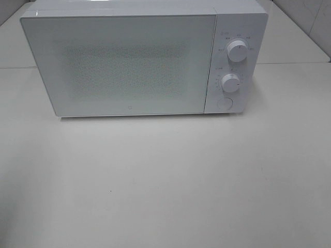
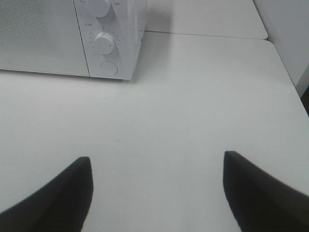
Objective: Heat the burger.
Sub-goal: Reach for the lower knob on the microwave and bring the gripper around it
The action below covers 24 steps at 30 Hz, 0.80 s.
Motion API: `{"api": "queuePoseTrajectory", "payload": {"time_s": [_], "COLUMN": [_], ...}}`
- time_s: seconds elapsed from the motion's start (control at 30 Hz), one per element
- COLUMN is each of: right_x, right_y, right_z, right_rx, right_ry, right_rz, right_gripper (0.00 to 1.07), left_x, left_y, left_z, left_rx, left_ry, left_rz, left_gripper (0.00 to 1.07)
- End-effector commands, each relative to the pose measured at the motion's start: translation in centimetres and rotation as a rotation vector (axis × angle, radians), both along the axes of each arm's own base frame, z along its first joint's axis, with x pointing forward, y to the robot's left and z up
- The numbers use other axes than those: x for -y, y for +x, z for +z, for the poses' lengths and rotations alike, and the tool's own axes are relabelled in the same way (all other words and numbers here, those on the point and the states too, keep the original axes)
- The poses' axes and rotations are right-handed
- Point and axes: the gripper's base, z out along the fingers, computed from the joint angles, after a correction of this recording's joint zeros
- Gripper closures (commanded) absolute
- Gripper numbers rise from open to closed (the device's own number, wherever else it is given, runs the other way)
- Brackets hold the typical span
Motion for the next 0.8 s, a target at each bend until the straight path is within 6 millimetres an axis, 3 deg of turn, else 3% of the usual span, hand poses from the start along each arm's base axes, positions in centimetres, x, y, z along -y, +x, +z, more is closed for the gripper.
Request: {"api": "queuePoseTrajectory", "payload": {"time_s": [0.03, 0.23, 0.3, 0.53, 0.8], "right_x": [0.0, 0.0, 0.0, 0.0, 0.0], "right_y": [-0.4, -0.4, -0.4, -0.4, -0.4], "right_z": [-0.1, -0.1, -0.1, -0.1, -0.1], "right_rx": [0.028, 0.028, 0.028, 0.028, 0.028], "right_ry": [0.001, 0.001, 0.001, 0.001, 0.001], "right_rz": [0.002, 0.002, 0.002, 0.002, 0.002], "right_gripper": [0.33, 0.33, 0.33, 0.33, 0.33], "left_x": [0.3, 0.5, 0.7, 0.8, 0.0], "left_y": [-2.4, -4.2, -5.5, -7.0, -10.0], "left_z": [0.1, -0.1, -1.3, -2.3, -2.2], "left_rx": [0.096, 0.163, 0.128, 0.115, 0.295], "left_ry": [-0.02, -0.016, -0.017, -0.005, -0.02], "left_rz": [-0.001, -0.004, -0.016, -0.026, 0.127], "left_gripper": [0.06, 0.06, 0.06, 0.06, 0.06]}}
